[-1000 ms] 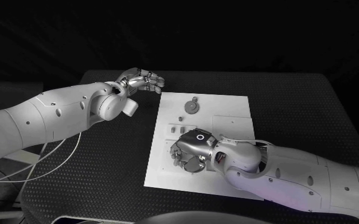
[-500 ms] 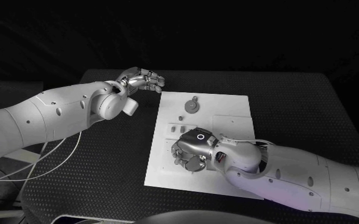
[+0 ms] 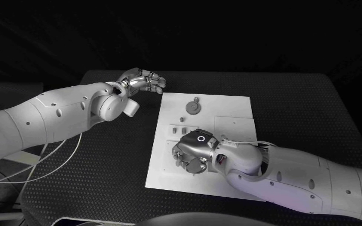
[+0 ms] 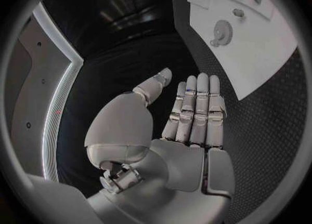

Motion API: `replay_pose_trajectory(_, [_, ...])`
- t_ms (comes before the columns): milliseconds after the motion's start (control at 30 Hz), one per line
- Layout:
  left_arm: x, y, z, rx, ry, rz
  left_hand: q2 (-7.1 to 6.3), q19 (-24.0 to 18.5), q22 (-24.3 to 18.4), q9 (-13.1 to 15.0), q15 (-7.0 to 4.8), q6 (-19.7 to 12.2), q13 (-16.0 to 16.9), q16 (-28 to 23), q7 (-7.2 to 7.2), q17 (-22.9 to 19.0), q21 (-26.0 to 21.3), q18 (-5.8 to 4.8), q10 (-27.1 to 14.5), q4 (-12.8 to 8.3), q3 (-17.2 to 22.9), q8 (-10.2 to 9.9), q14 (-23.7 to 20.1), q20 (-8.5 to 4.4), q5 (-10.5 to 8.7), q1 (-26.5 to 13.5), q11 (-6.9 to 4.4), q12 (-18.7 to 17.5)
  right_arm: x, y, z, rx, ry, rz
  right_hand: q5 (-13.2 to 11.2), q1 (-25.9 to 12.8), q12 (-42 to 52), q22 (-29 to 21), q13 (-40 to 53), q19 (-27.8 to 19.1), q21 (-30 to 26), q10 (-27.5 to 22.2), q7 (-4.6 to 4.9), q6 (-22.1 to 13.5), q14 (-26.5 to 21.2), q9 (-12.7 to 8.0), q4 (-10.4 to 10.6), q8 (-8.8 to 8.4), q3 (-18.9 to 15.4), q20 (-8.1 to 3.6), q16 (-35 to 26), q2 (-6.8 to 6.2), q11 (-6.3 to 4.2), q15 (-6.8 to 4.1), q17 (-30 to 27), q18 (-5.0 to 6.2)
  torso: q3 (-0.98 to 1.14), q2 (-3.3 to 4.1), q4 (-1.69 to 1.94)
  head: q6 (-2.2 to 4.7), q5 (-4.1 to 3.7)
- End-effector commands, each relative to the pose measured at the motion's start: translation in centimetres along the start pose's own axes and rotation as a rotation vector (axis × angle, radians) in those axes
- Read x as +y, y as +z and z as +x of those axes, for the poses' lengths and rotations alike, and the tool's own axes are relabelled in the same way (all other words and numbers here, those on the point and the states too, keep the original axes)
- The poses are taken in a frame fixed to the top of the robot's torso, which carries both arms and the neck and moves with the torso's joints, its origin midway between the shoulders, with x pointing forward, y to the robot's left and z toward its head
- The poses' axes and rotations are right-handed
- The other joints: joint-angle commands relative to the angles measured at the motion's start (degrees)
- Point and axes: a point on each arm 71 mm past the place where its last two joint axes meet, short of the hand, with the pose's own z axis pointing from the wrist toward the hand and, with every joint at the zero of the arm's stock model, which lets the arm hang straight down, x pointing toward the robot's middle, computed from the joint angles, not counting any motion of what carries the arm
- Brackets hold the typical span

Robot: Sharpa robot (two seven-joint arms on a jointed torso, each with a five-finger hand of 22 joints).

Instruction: Assemble the parts on the task board

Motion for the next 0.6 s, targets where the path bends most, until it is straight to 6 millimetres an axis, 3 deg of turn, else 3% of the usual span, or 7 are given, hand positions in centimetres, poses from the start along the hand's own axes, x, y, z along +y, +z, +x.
replay_pose_trajectory(33, [-0.16,0.03,0.22,0.015,-0.01,0.011,0.42,0.1,-0.1,-0.1,0.41,-0.4,-0.1,-0.3,0.07,0.1,0.1,0.78,0.1,-0.1,-0.3,0.2,0.0,0.34,-0.05,0.0,0.04,0.1,0.02,0.17,0.27,0.039,-0.019,-0.001,0.2,0.9,0.4,0.9,0.1,0.0,0.3,0.4,-0.05,0.4,0.0,1.0,0.1,0.19,0.3,-0.33,0.0,0.56,-0.04,-0.32,0.1,2.14,-0.03,-0.01,-0.04,0.0,-0.06])
replay_pose_trajectory(233, [-0.17,0.05,0.26,0.015,-0.01,0.011,0.39,0.0,-0.1,-0.1,0.45,-0.4,-0.1,-0.4,0.05,0.2,0.1,0.78,0.2,-0.1,-0.3,0.2,-0.1,0.36,-0.06,0.1,0.02,0.1,-0.03,0.51,0.5,0.062,-0.017,0.003,0.2,0.8,0.4,1.0,0.1,-0.1,0.3,0.4,-0.04,0.4,0.0,1.0,0.1,0.18,0.2,-0.33,0.0,0.53,-0.03,-0.31,0.1,2.14,0.04,0.01,-0.01,-0.11,-0.07])
replay_pose_trajectory(400, [-0.18,0.03,0.26,0.016,-0.01,0.011,0.39,0.0,-0.1,-0.1,0.47,-0.3,-0.1,-0.5,0.04,0.2,0.1,0.79,0.2,-0.1,-0.4,0.2,-0.2,0.37,-0.06,0.1,0.02,0.1,0.05,0.64,0.84,0.081,-0.014,0.001,0.2,0.8,0.4,1.0,0.2,-0.1,0.3,0.4,-0.03,0.4,0.0,1.0,0.1,0.17,0.2,-0.31,0.0,0.5,-0.03,-0.3,0.1,2.14,-0.07,0.01,0.05,-0.2,-0.2])
replay_pose_trajectory(600, [-0.15,0.02,0.19,0.015,-0.01,0.009,0.4,0.0,-0.2,-0.1,0.49,-0.3,-0.1,-0.5,0.04,0.2,0.1,0.79,0.2,-0.1,-0.4,0.2,-0.2,0.38,-0.05,0.1,0.02,0.1,0.06,0.66,1.04,0.09,0.017,0.003,0.2,0.3,0.3,1.0,0.3,-0.4,0.2,0.2,0.07,0.2,-0.3,1.0,0.2,0.06,0.1,-0.17,-0.1,0.53,0.05,-0.22,0.2,2.14,0.05,-0.01,0.03,-0.23,-0.11])
